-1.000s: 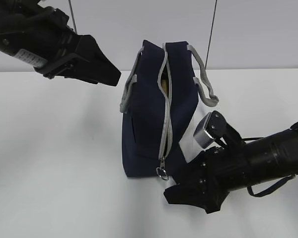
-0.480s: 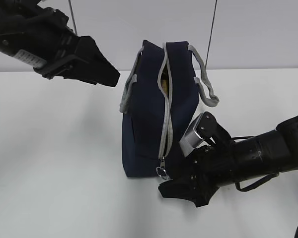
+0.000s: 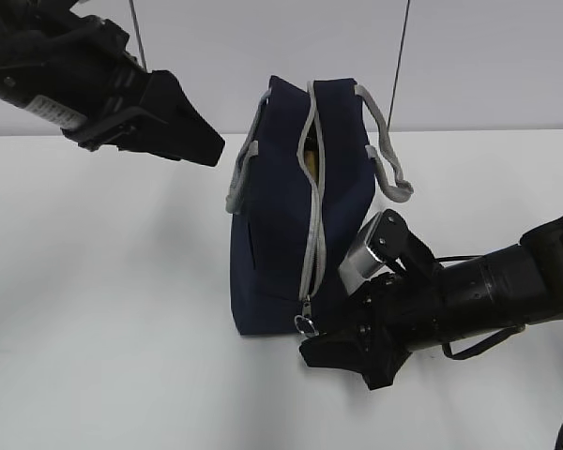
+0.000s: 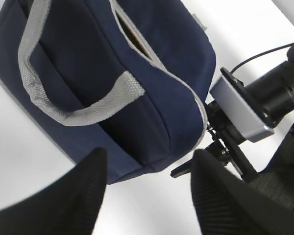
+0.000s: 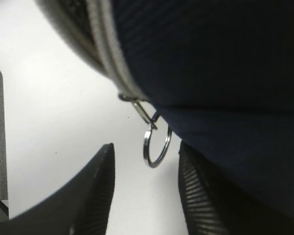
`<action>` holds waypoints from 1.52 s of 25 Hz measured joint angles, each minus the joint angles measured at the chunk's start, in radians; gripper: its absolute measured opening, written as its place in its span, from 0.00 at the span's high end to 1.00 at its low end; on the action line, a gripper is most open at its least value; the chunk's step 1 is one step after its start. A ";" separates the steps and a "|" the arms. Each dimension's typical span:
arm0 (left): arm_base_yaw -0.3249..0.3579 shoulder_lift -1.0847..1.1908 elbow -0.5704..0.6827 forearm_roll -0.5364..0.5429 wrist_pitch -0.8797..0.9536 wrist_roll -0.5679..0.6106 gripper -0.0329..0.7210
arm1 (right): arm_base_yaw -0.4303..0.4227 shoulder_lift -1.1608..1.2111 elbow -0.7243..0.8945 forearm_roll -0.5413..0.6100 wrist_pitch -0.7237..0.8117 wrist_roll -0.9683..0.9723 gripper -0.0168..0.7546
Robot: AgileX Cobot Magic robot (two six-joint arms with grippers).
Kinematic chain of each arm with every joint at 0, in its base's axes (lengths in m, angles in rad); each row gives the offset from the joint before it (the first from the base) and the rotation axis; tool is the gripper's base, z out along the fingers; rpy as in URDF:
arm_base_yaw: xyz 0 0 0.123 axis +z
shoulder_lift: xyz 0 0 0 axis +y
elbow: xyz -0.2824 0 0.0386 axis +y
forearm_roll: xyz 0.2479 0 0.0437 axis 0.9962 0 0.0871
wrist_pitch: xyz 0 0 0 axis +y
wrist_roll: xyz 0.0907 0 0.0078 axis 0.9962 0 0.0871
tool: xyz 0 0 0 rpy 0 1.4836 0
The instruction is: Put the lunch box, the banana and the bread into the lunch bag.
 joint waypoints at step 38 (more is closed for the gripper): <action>0.000 0.000 0.000 0.014 0.000 0.003 0.45 | 0.000 0.041 -0.009 0.132 0.011 -0.130 0.83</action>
